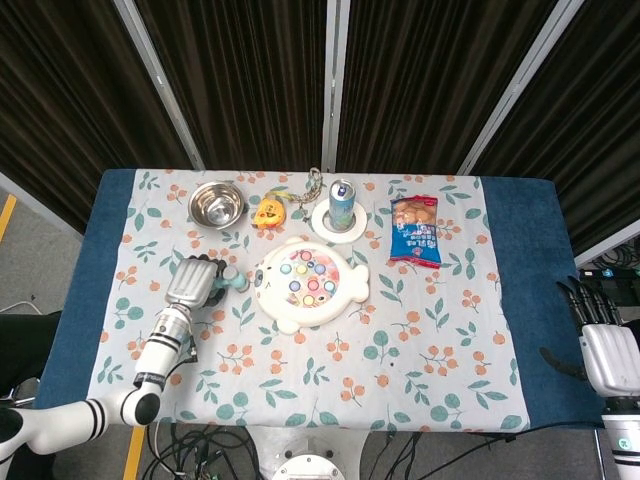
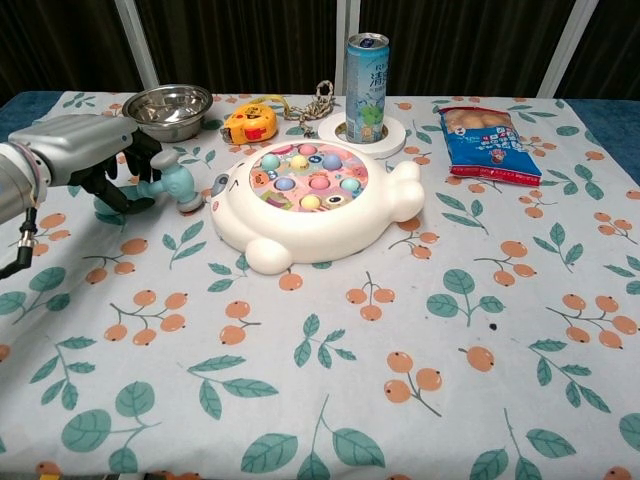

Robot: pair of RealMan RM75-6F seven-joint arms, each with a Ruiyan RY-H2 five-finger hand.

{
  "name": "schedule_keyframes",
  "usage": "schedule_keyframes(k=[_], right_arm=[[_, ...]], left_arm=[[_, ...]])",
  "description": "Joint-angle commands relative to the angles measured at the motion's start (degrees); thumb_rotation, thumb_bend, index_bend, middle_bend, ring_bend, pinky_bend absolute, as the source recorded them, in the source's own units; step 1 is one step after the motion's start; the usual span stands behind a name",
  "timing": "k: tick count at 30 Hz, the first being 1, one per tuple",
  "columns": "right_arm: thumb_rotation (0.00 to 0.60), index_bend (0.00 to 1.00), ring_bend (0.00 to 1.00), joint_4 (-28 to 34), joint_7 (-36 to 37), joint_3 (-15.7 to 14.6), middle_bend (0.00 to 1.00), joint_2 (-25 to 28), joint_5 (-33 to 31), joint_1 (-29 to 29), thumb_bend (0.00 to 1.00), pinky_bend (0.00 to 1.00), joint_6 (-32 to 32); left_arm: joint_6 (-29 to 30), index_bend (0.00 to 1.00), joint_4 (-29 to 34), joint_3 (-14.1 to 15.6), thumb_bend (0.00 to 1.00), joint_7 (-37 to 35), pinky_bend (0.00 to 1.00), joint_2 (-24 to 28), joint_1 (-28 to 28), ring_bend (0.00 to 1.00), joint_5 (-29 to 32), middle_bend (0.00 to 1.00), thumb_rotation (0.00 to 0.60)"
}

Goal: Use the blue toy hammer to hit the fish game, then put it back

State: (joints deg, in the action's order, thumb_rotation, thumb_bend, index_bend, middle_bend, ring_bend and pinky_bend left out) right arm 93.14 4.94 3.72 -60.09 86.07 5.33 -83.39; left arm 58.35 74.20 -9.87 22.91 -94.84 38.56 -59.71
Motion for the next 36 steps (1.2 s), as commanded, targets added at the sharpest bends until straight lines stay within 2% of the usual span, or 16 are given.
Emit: schedule_keyframes(k=[1, 11, 16, 21, 25, 30, 36], right_arm=[[0.600, 0.00, 0.00, 0.1, -0.1, 0.0, 0.00, 0.0, 0.0, 0.0, 0.08, 0.00, -0.1], [0.600, 0.00, 0.00, 0.3, -0.2, 0.0, 0.01, 0.1, 0.0, -0.1, 0.08, 0.00, -0.2], [0.600, 0.00, 0.00, 0.3, -0.1, 0.0, 0.01, 0.2, 0.0, -0.2, 0.08, 0.00, -0.3], [0.600, 0.00, 0.00, 0.4, -0.2, 0.0, 0.01, 0.3, 0.1, -0.3, 0.08, 0.00, -0.4], [0.600, 0.00, 0.00, 0.7, -0.7, 0.0, 0.01, 0.6, 0.3, -0.3, 0.08, 0.00, -0.6], [0.600, 0.00, 0.00, 1.4, -1.9, 0.1, 0.01, 1.2, 0.6, -0.3, 0.08, 0.00, -1.0], [0.600, 0.00, 0.00, 1.9, -2.3, -0.1, 0.01, 1.5, 0.8, -0.5, 0.08, 0.00, -1.1]], left_arm=[[0.0, 0.49, -0.7, 0.2, 0.37, -1.4, 0.44, -0.2, -0.1, 0.37, -1.1, 0.52, 0.600], [-0.7, 0.54, -3.4, 0.6, 0.46, -6.4, 0.51, -0.6, -0.3, 0.42, -4.7, 0.58, 0.600], [-0.5, 0.58, -5.4, 1.2, 0.52, -12.6, 0.58, 0.3, -0.1, 0.46, -9.6, 0.63, 0.600], [1.6, 0.61, -7.4, 1.3, 0.56, -20.8, 0.66, 1.9, 0.3, 0.51, -15.9, 0.68, 0.600], [2.0, 0.61, -7.6, 1.3, 0.57, -24.6, 0.69, 4.1, 1.9, 0.53, -20.1, 0.70, 0.600], [1.2, 0.62, -6.1, 0.2, 0.57, -25.3, 0.72, 6.1, 5.4, 0.55, -23.3, 0.72, 0.600], [-4.6, 0.62, -4.5, -0.8, 0.58, -23.7, 0.73, 7.3, 10.5, 0.57, -23.9, 0.74, 0.600]])
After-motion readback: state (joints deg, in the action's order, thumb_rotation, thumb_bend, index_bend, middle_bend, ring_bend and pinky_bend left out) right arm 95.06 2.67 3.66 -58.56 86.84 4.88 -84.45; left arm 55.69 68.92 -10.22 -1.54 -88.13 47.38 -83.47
